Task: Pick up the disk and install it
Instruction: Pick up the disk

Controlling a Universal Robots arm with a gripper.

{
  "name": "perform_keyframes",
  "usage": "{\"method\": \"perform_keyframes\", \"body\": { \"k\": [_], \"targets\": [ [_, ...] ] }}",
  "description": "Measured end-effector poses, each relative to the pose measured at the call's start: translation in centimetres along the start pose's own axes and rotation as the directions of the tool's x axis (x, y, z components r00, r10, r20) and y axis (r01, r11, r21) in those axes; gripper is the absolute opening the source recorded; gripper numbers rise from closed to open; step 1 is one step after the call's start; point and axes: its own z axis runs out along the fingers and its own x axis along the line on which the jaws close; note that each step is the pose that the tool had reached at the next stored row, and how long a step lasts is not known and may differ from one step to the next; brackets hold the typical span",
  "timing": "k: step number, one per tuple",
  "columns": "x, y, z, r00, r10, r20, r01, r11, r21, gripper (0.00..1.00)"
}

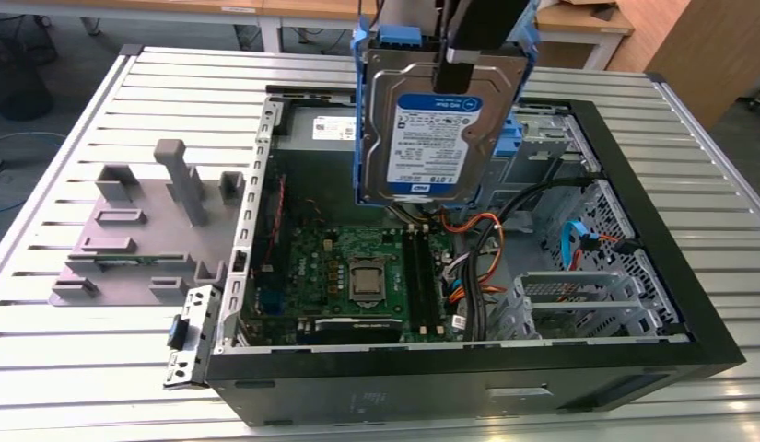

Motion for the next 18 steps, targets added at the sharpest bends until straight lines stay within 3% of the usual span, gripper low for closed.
{"method": "perform_keyframes", "body": {
  "k": [18],
  "targets": [
    [2.64,-0.05,0.01,1.0,0.0,0.0001,0.0,1.0,0.0,0.35]
  ]
}}
